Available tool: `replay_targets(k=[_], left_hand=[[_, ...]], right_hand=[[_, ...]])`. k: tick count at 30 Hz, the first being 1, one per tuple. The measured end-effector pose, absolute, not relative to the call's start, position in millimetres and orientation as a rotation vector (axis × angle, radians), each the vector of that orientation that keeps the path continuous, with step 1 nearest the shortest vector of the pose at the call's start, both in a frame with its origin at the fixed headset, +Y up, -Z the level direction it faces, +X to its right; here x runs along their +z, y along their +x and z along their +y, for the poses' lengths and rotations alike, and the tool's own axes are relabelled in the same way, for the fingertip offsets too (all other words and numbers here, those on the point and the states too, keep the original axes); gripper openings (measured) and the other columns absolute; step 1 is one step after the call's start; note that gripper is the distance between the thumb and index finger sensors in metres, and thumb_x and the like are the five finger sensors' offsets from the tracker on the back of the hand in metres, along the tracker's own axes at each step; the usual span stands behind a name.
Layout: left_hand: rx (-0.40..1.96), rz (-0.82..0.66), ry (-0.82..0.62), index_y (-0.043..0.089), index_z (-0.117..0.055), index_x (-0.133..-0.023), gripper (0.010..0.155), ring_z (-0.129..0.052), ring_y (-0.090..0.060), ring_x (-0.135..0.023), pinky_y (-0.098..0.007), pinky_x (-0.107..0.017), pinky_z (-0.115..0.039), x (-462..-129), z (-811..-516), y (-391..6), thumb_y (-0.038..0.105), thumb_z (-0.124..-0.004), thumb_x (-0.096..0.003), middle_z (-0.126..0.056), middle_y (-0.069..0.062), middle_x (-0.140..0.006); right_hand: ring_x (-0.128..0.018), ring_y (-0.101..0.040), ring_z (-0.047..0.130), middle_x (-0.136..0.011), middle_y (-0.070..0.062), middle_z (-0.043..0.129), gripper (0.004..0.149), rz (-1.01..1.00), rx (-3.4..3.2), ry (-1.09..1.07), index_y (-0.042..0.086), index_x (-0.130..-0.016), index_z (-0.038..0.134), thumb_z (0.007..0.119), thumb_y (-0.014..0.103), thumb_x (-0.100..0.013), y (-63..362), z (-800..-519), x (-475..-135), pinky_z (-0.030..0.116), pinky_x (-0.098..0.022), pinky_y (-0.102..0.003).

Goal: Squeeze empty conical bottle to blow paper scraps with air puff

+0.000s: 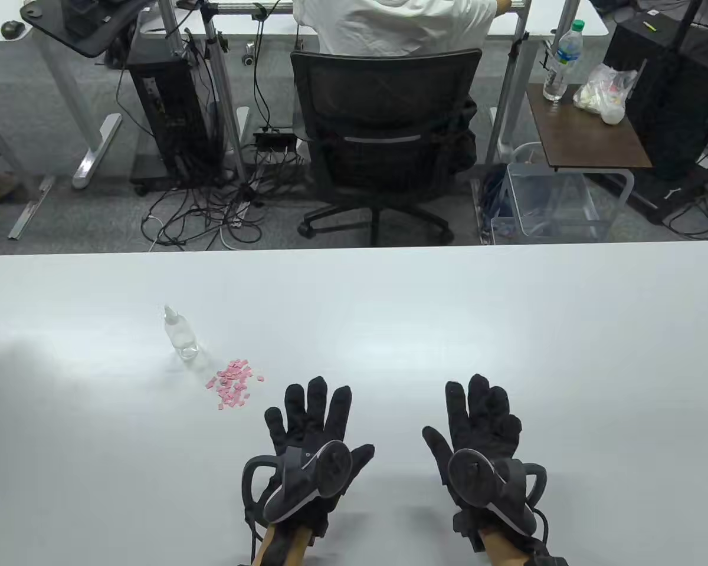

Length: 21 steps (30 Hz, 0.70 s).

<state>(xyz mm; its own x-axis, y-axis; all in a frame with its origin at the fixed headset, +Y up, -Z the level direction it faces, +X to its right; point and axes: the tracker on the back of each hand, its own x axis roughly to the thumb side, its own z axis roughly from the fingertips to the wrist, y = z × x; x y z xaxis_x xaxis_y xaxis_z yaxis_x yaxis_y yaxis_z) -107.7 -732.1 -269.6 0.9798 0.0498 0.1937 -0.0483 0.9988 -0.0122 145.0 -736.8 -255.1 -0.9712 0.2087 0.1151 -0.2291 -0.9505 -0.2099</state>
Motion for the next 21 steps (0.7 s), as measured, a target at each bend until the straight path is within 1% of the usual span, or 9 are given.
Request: replay_targets(k=[5, 15, 21], left_hand=[[0.051, -0.197, -0.013, 0.033, -0.012, -0.122, 0.092, 0.001, -0.040, -0.113, -0.067, -0.079, -0.015, -269.5, -732.5, -108.2, 0.078, -0.055, -0.0533, -0.003, -0.008, -0.128], [0.043, -0.199, -0.002, 0.033, -0.013, -0.122, 0.092, 0.001, -0.040, -0.113, -0.066, -0.079, -0.016, -269.0, -732.3, -107.4, 0.077, -0.057, -0.0535, -0.003, -0.008, -0.128], [0.052, -0.194, -0.010, 0.033, -0.014, -0.122, 0.092, 0.000, -0.040, -0.113, -0.066, -0.079, -0.016, -269.8, -732.3, -108.0, 0.077, -0.058, -0.0536, -0.004, -0.008, -0.128]], right_hand=[[-0.106, -0.057, 0.024, -0.123, -0.024, 0.019, 0.075, -0.304, 2.900, 0.143, 0.016, -0.121, 0.027, 0.053, 0.055, -0.062, 142.4, -737.5, -256.0, 0.037, -0.068, -0.076], [-0.106, -0.057, 0.024, -0.123, -0.024, 0.019, 0.075, -0.332, 2.863, 0.156, 0.016, -0.121, 0.027, 0.053, 0.055, -0.062, 143.2, -734.3, -260.3, 0.037, -0.068, -0.076], [-0.106, -0.057, 0.024, -0.123, -0.024, 0.019, 0.075, -0.293, 2.881, 0.173, 0.016, -0.121, 0.027, 0.053, 0.055, -0.062, 139.5, -737.8, -263.4, 0.036, -0.068, -0.076]])
